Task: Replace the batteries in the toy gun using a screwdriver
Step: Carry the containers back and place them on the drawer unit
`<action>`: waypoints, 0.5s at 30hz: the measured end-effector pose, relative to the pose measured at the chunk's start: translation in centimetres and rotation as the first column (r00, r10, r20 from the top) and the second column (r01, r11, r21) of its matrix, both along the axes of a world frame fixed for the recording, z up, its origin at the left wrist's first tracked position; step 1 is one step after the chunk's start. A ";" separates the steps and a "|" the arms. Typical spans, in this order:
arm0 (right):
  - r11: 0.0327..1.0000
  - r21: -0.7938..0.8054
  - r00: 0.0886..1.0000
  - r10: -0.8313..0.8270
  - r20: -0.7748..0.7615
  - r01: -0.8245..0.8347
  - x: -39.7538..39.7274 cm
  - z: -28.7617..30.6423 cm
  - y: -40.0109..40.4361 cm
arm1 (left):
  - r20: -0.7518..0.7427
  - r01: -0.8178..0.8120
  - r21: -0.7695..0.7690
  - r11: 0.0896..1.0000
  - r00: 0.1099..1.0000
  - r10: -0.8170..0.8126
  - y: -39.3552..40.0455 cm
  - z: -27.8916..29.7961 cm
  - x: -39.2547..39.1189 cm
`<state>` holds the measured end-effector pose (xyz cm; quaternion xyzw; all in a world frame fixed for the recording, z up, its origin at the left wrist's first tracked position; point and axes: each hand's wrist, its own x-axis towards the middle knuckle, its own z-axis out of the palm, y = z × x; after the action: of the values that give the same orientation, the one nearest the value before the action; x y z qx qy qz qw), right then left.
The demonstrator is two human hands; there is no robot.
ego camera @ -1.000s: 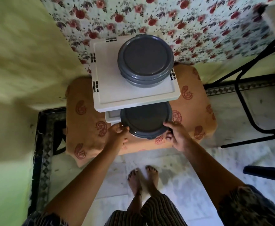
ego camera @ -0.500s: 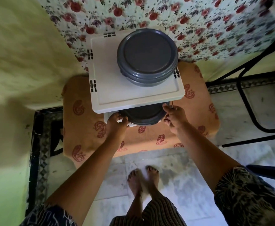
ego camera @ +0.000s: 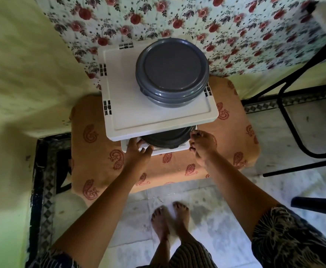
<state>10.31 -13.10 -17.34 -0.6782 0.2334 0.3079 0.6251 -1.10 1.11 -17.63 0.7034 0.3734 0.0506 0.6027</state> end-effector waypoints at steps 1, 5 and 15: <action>1.000 0.023 1.000 -0.019 -0.017 0.020 0.0 0.2 0.0 | -0.006 0.025 -0.028 0.999 1.000 -0.025 0.2 0.1 0.1; 0.995 0.025 0.996 -0.092 -0.023 0.093 -0.4 0.4 -0.2 | -0.033 0.048 -0.057 0.997 0.998 -0.050 0.9 -0.4 0.2; 0.986 -0.126 0.983 -0.084 0.165 0.106 -5.9 2.1 -4.1 | -0.137 -0.060 0.302 0.951 0.985 0.106 -1.2 1.8 -4.2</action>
<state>4.43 -17.23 -15.22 -0.7291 0.2351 0.2063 0.6087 -5.27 -0.11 -15.84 0.7714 0.4354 0.0781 0.4574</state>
